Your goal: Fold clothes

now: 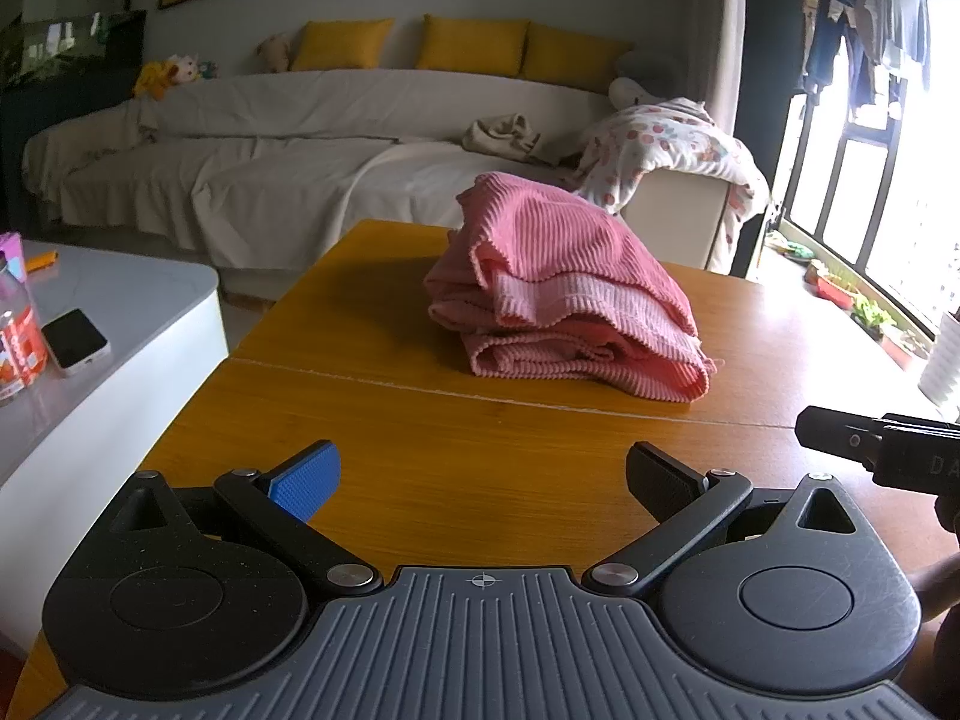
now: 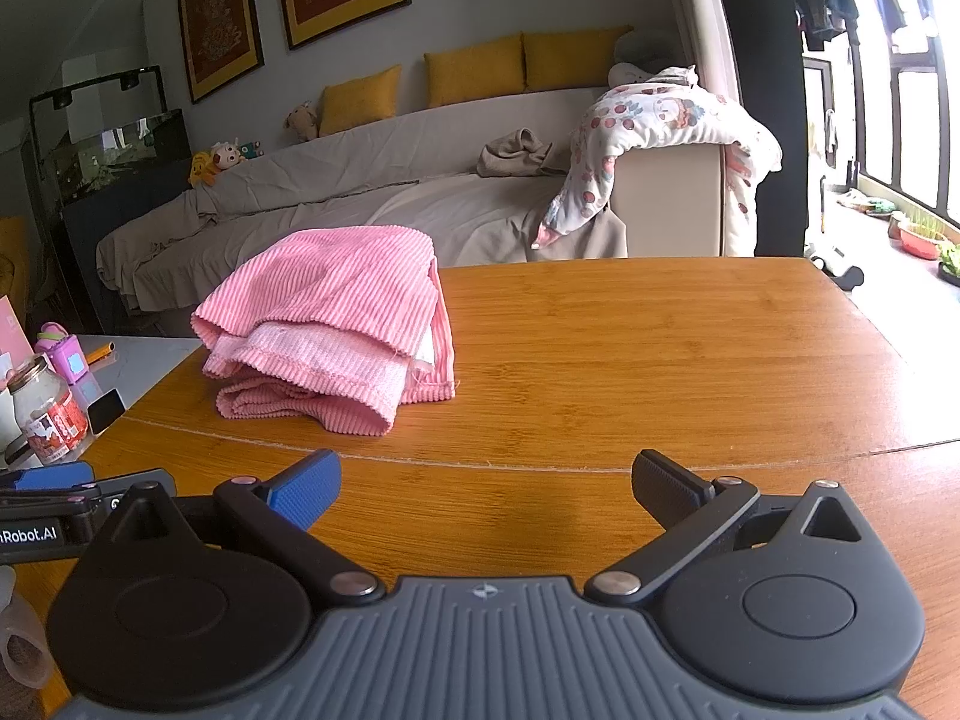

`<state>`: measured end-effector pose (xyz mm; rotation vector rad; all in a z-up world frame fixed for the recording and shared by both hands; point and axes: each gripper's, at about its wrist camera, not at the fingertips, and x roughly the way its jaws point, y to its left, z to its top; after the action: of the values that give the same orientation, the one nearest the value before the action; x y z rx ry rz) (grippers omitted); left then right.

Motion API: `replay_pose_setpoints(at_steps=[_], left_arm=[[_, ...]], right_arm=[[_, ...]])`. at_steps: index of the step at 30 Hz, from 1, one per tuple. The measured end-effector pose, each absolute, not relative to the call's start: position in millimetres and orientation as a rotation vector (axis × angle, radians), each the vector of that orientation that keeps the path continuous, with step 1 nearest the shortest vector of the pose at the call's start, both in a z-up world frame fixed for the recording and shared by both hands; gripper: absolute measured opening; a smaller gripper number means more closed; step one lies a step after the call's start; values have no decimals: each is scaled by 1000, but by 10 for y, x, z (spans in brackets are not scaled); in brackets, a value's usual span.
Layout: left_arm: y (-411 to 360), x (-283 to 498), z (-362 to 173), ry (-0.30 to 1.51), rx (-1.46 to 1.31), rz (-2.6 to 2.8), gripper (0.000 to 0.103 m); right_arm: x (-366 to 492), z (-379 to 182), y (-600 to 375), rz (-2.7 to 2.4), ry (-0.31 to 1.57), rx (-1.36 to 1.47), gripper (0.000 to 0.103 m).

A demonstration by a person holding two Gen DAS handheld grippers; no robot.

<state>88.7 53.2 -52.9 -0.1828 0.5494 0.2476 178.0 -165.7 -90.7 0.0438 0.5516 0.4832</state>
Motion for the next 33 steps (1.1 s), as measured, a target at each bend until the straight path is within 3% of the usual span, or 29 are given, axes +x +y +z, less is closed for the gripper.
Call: replay_pose_setpoints(at_steps=[33], left_arm=[[547,877,-539,560,-195,254,103]], right_arm=[[1790,-914,-1661,485,564,57,103]])
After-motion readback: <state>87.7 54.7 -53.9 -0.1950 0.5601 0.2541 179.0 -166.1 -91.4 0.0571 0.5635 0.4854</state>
